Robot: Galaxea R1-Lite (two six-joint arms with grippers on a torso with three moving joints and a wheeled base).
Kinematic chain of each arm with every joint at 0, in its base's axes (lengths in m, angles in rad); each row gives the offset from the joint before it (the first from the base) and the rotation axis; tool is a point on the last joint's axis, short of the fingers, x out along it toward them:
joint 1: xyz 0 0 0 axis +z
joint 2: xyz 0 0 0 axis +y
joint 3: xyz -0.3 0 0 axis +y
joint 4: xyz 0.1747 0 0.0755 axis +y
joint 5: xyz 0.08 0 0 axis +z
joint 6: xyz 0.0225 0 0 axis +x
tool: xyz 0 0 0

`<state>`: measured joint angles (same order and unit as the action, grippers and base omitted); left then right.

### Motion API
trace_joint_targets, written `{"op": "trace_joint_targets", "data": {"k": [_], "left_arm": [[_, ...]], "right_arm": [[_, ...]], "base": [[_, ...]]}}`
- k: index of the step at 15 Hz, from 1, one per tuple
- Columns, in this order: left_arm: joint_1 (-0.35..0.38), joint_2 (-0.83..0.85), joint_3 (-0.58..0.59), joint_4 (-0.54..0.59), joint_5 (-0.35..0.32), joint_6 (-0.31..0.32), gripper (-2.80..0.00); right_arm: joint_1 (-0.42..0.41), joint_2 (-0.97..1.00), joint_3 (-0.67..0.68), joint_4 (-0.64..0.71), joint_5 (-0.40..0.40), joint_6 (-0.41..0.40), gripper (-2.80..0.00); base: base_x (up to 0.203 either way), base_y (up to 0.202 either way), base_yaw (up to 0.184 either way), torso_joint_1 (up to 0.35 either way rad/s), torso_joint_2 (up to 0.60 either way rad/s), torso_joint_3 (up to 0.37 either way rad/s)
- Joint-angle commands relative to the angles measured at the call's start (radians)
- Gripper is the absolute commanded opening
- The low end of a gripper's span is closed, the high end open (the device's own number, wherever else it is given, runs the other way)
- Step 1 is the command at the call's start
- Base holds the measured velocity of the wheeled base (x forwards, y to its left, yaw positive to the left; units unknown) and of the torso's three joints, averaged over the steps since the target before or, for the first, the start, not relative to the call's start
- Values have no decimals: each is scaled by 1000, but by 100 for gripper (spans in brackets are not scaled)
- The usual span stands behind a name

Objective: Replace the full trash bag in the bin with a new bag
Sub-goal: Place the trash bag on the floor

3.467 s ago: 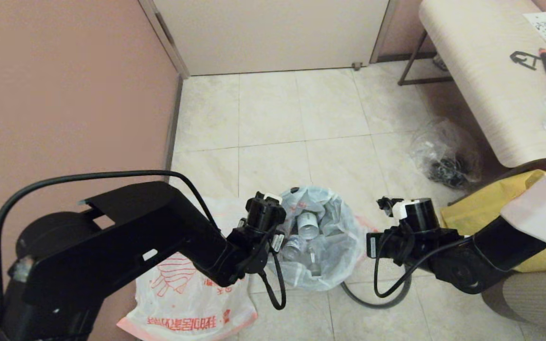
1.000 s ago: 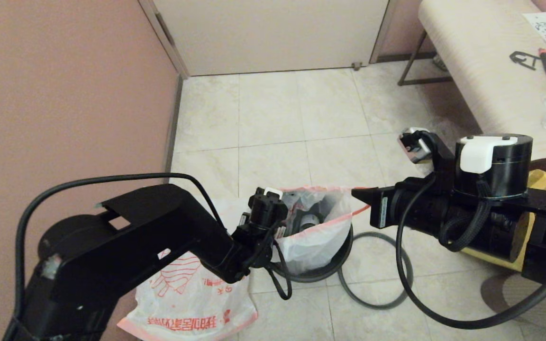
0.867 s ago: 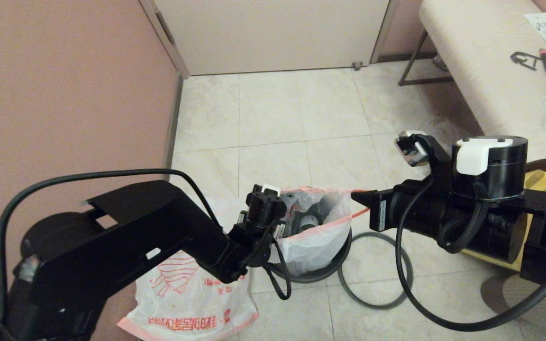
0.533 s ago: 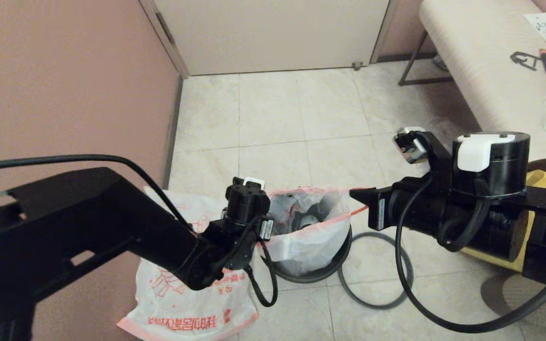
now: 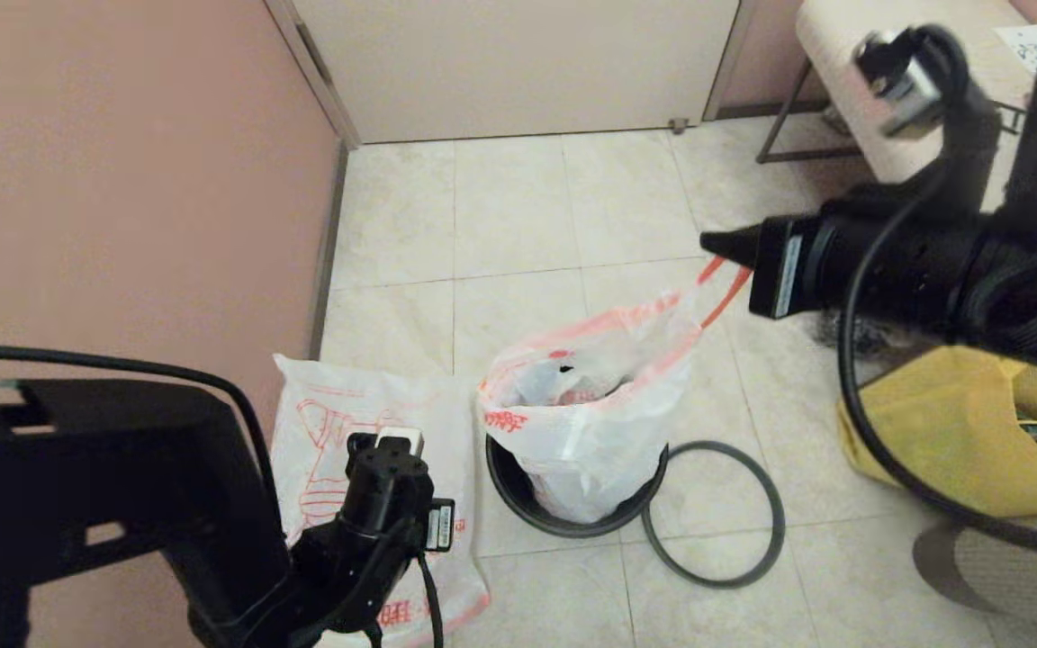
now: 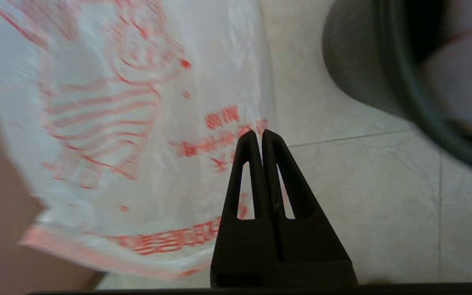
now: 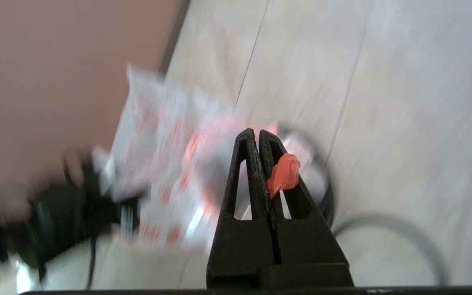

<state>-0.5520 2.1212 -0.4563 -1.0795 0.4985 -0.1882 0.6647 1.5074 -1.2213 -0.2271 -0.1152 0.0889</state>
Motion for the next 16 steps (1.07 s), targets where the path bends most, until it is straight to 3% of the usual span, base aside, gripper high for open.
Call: {"op": "trace_joint_targets", "data": {"k": [1,3,4,7,9,13,16], "left_arm": [[5,192,72,-238,-10,-2,-280],[0,305,129,-417,-29,32,-280],[-3,318,137,-450,-39,45,-280],[-11,286,131,-450,-62,50,-280],[-11,283,130,-450,-68,52,-280],[-6,280,125,-450,-69,52,-280],[-6,283,119,-450,-69,53,-280]], "right_arm": [[18,-19,-117,48,-21,-20,-280],[38,-21,-280,124,-69,-60,-280],[41,-15,-370,152,-103,-96,-280],[32,7,-589,184,-238,-254,-280],[-15,11,-692,191,-285,-306,-280],[-204,31,-726,188,-281,-305,-280],[-386,144,-708,188,-223,-178,-280]], "base": [[0,0,0,0,0,0],[0,0,0,0,0,0],[0,0,0,0,0,0],[0,0,0,0,0,0],[0,0,0,0,0,0],[0,0,0,0,0,0],[0,0,0,0,0,0]]}}
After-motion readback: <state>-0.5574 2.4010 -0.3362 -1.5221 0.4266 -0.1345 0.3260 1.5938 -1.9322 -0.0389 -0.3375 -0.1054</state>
